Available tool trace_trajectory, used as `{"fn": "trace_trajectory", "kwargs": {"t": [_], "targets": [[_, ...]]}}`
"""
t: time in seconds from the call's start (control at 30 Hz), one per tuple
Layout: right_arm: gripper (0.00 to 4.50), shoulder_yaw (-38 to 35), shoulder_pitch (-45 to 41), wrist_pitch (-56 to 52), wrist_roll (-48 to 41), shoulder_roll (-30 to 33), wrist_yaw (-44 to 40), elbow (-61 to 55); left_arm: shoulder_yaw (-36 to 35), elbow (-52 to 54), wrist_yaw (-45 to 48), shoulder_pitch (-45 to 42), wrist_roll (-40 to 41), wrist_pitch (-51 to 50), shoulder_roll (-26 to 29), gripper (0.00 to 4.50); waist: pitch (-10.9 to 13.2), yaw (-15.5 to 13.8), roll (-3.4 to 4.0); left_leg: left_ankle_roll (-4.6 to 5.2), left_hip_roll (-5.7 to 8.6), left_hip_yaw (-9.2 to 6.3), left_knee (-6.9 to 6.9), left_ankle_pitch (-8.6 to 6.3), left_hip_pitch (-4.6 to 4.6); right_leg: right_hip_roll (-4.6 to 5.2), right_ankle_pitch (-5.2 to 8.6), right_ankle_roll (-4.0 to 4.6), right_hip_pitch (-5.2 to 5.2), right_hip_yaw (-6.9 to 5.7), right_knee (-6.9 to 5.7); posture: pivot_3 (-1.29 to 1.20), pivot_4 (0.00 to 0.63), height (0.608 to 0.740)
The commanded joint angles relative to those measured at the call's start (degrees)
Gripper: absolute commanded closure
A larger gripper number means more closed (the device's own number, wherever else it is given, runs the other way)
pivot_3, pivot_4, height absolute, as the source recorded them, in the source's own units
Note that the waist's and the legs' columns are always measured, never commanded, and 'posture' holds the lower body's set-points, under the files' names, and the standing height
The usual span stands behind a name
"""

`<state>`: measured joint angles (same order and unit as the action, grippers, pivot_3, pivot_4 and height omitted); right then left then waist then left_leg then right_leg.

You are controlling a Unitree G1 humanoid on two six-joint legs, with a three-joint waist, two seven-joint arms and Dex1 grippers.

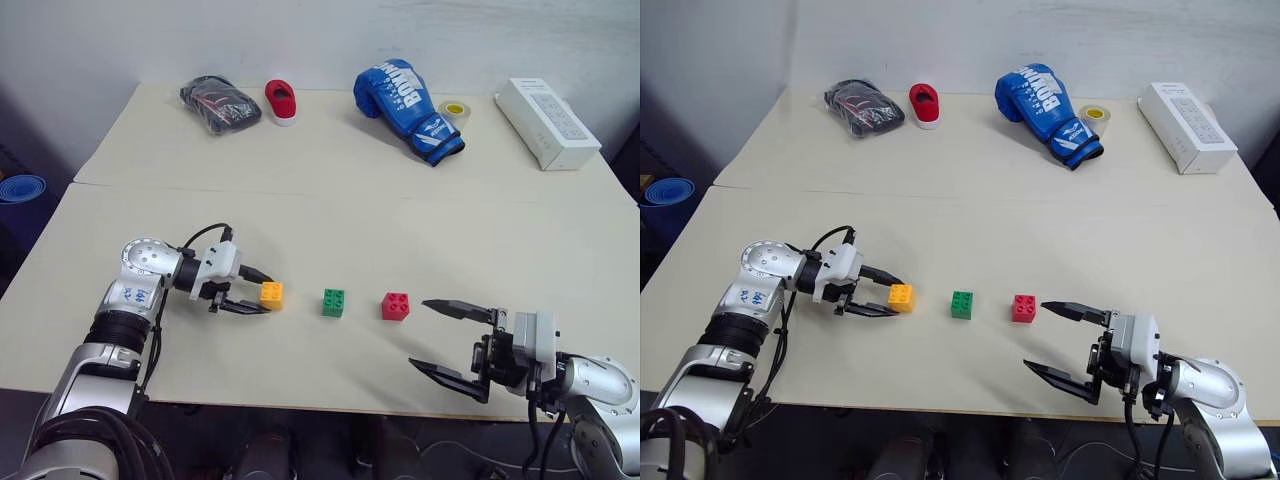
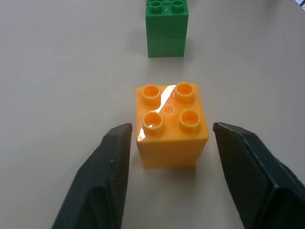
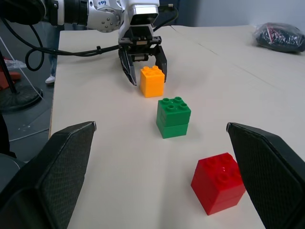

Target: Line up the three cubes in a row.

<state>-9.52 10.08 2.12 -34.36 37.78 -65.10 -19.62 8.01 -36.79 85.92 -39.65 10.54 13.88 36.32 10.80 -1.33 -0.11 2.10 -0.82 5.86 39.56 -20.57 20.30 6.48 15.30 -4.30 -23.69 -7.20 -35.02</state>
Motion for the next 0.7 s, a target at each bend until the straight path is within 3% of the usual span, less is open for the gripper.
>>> {"fn": "trace_trajectory", "kwargs": {"t": [0.03, 0.23, 0.37, 0.53, 0.7], "targets": [[0.0, -3.0, -2.3, -0.2, -1.0, 1.8, -0.7, 0.6, -4.5, 4.0, 1.3, 1.9, 4.0, -0.8, 3.2, 0.88, 0.0, 0.3, 0.0, 0.0, -0.01, 0.0, 0.01, 0.0, 0.0, 0.0, 0.0, 0.0, -0.01, 0.01, 0.0, 0.0, 0.15, 0.74], [0.0, -6.7, -7.5, -0.5, -2.1, 6.9, -5.9, 6.3, -14.4, 17.2, 0.4, 13.9, 11.4, -9.0, 13.2, 0.88, 0.0, 1.7, 0.04, -0.04, -0.07, -0.05, 0.0, -0.02, 0.01, 0.0, 0.0, 0.01, -0.02, 0.18, 0.02, 0.0, 0.15, 0.74], [0.0, -6.2, -12.4, 1.9, 1.1, 12.6, -12.7, 13.9, -24.1, 28.3, -6.7, 26.2, 13.6, -16.5, 18.2, 0.88, 0.1, 1.6, 0.09, -0.01, -0.09, -0.05, -0.01, -0.07, -0.02, 0.05, 0.01, 0.01, 0.0, 0.24, 0.07, 0.0, 0.15, 0.74], [0.0, -5.3, -17.9, 2.7, 2.5, 15.2, -17.1, 20.3, -32.6, 34.0, -11.9, 37.5, 14.1, -18.2, 18.3, 0.88, 0.1, 1.1, 0.23, 0.0, -0.06, -0.15, 0.0, -0.16, -0.05, 0.19, 0.02, 0.03, 0.03, 0.27, 0.31, 0.0, 0.15, 0.74], [0.0, -4.9, -18.9, 3.8, 4.1, 14.3, -18.1, 23.2, -34.3, 37.0, -14.7, 42.6, 14.0, -18.3, 16.4, 0.88, 0.2, 1.1, 0.27, -0.09, -0.06, -0.23, -0.02, -0.2, 0.0, 0.18, 0.05, 0.09, 0.02, 0.19, 0.31, 0.0, 0.15, 0.74]]}}
